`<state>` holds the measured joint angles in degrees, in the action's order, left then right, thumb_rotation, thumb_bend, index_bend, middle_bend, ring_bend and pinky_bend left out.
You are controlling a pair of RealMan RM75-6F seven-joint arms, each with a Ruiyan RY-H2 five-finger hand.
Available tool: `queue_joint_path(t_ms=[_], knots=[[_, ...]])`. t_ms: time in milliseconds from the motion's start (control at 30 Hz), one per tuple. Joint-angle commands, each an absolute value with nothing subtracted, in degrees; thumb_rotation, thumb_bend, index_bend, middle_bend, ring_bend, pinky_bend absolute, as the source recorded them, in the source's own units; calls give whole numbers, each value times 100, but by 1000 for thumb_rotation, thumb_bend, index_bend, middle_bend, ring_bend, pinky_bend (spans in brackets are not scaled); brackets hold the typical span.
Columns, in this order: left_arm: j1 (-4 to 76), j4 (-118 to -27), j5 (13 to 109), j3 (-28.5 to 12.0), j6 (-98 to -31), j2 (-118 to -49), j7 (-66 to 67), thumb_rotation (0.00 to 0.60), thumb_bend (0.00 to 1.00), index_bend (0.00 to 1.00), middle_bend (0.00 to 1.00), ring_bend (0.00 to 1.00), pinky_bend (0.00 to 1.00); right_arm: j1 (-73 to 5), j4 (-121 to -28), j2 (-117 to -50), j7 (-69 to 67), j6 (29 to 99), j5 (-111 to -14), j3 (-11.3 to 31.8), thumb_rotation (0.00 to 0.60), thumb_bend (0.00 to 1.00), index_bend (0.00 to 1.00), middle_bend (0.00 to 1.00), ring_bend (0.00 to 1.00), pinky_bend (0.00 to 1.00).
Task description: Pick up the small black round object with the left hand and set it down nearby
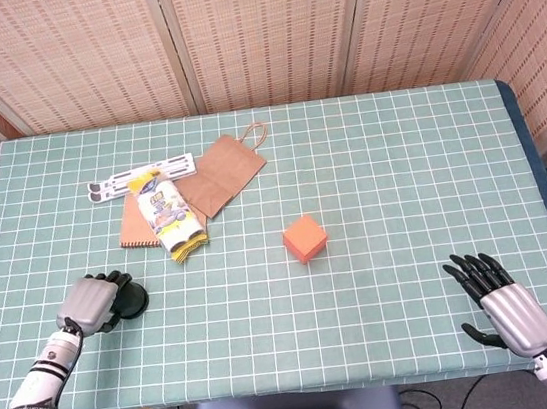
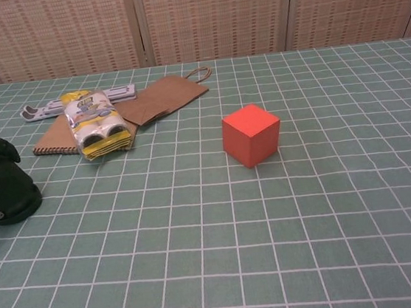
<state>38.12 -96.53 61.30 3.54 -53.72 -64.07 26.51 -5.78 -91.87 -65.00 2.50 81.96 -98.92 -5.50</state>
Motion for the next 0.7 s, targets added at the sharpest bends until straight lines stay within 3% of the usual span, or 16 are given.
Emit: queue_joint_path(t_ms=[33, 200, 500, 700], knots=[[3761, -9727, 6181, 283, -5431, -6302, 2514, 600, 399, 558, 484, 389, 402, -570, -9190, -6493, 268, 8213, -9892, -545, 600, 179, 0, 0, 0, 0], [3697, -9141, 5886, 152, -5598, -6500, 2717, 600, 396, 550, 478, 410, 412, -559, -9188, -6482, 289, 8245, -9913, -546, 600, 179, 0, 0, 0, 0], [3651, -7852, 5297, 19, -5045, -7078, 2467, 600, 398, 498, 423, 383, 369, -544, -9171, -6465, 202, 8321, -9914, -519, 600, 179, 0, 0, 0, 0], [3677, -7668, 5037, 41, -4767, -7138, 2595, 600, 398, 314, 357, 322, 349, -547, -9179, -6480, 258, 8288, -9903, -523, 600, 179, 0, 0, 0, 0]])
